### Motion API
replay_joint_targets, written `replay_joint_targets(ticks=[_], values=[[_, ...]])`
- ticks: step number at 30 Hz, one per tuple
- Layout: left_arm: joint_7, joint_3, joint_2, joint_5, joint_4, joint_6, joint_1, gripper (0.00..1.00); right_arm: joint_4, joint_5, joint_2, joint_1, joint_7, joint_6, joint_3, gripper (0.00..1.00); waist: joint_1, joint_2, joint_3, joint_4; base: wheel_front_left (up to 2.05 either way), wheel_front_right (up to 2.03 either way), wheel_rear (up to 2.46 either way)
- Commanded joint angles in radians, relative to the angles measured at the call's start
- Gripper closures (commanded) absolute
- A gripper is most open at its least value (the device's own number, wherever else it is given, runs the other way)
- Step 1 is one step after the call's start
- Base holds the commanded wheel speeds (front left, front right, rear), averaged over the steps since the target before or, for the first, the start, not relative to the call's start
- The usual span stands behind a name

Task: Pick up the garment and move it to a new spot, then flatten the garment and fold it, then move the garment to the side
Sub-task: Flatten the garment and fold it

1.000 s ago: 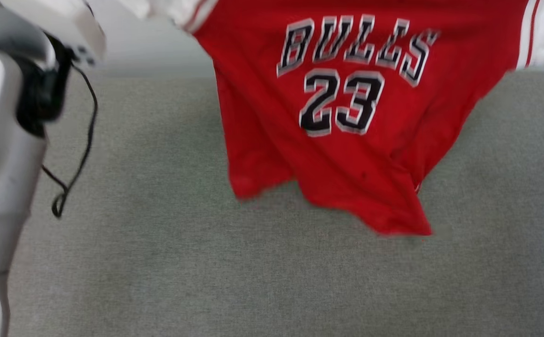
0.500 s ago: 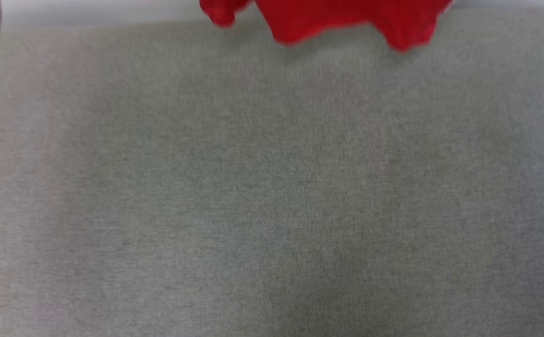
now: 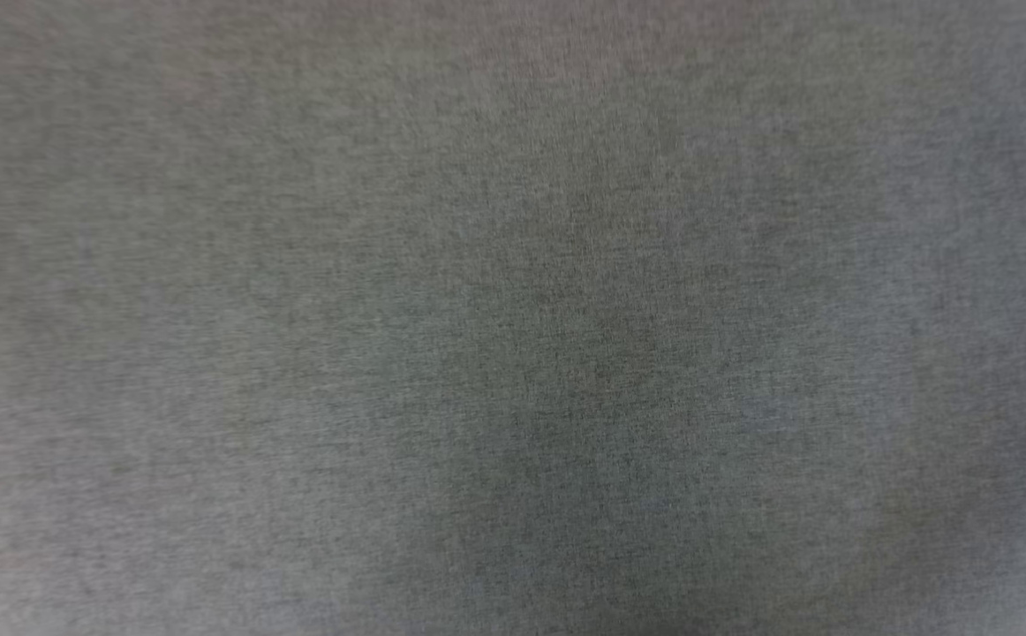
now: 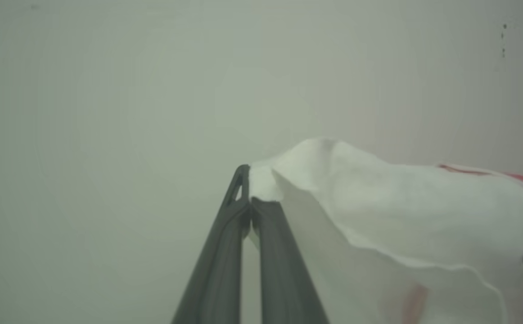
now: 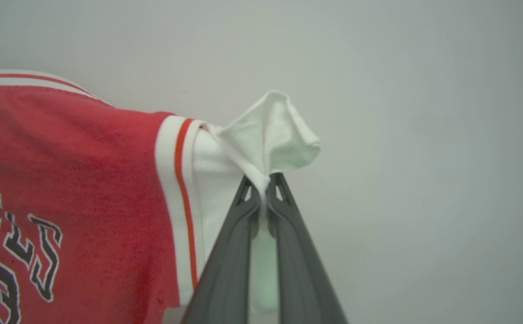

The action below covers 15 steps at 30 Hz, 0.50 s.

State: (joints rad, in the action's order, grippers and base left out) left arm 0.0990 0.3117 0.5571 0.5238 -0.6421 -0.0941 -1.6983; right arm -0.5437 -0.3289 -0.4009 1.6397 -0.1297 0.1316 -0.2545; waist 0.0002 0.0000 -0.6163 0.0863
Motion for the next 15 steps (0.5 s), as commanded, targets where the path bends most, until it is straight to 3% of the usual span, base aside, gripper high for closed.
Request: replay_joint_targets(ticks=[1, 8, 15], values=[[0.008, -0.005, 0.005, 0.0, 0.005, -0.004, -0.011, 1.0, -0.009, -0.004, 0.002, 0.021, 0.016, -0.002, -0.004, 1.0, -0.0002, 0.0, -0.05, 0.019, 0.0, 0.0, 0.0], [0.036, -0.019, -0.023, 0.03, 0.024, -0.017, 0.024, 1.0, -0.075, -0.038, 0.017, 0.074, 0.089, -0.002, -0.1, 1.0, -0.0002, 0.0, -0.102, 0.006, 0.0, 0.0, 0.0], [0.062, -0.027, -0.045, 0.07, 0.032, 0.002, 0.097, 1.0, -0.098, -0.103, 0.01, 0.056, 0.109, -0.002, -0.186, 1.0, -0.0002, 0.0, -0.111, -0.014, 0.0, 0.0, 0.0]])
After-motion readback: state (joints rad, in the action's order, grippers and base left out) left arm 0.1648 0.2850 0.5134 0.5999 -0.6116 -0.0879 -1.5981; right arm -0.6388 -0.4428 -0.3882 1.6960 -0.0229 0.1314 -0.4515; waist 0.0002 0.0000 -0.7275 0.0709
